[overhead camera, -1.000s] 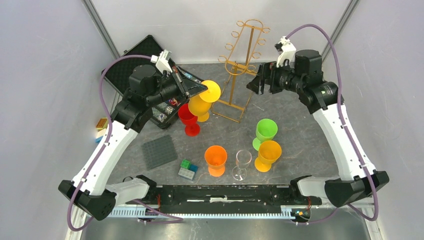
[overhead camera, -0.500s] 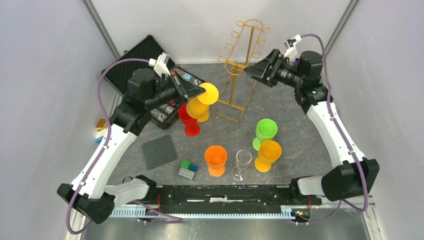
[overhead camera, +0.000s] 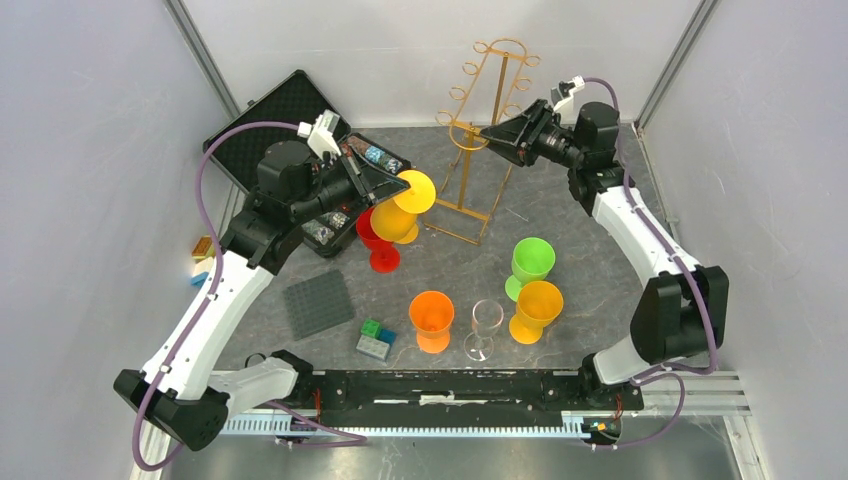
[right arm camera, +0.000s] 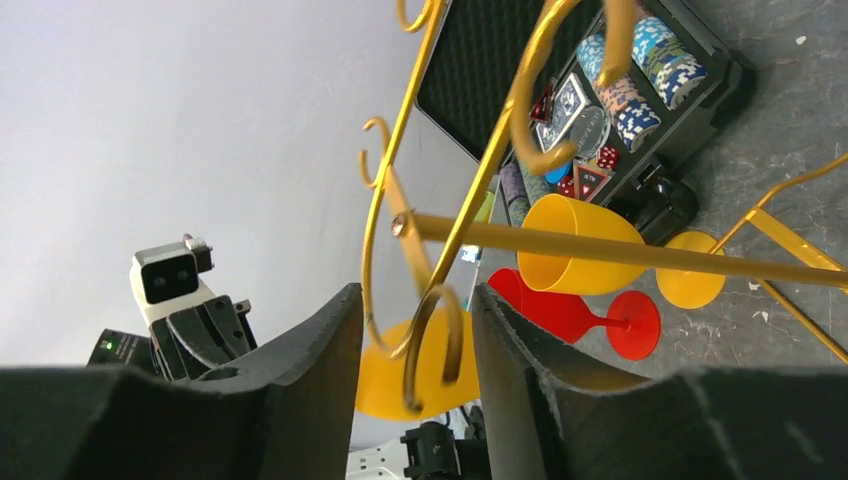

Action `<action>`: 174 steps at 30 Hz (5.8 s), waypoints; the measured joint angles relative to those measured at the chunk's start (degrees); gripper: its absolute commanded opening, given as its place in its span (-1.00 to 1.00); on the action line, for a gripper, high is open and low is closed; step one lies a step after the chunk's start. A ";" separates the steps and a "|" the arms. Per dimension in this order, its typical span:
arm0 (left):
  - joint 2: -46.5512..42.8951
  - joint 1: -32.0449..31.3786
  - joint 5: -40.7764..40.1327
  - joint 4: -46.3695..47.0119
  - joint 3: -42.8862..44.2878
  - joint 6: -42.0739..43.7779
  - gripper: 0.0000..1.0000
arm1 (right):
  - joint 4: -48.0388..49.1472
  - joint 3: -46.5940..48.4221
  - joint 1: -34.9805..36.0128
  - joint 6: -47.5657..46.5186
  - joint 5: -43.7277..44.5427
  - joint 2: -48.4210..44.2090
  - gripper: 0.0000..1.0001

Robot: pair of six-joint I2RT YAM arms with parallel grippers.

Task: Place the wine glass upside down on the wine glass rack

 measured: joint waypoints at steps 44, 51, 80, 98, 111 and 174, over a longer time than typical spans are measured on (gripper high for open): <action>1.25 0.76 0.42 0.00 0.74 0.02 -0.96 | -34.49 19.34 -0.20 -22.36 -19.78 8.74 -1.00; 1.25 1.03 0.42 -0.02 0.74 0.02 -0.96 | -36.20 18.95 -1.07 -23.32 -22.03 8.52 -1.00; 1.25 1.77 0.42 0.00 0.74 0.02 -0.96 | -47.50 20.63 -7.72 -37.90 -15.39 7.87 0.96; 1.25 2.38 0.55 0.02 0.74 0.02 -0.96 | -45.66 21.49 -13.57 -37.68 -10.62 2.64 0.96; 3.30 3.34 2.08 0.00 2.29 0.00 -0.96 | -55.45 20.96 -15.08 -50.56 6.38 -0.52 0.96; 50.07 17.00 16.02 26.29 37.70 -32.83 -0.96 | -57.70 0.94 -15.10 -61.59 31.15 -17.29 0.96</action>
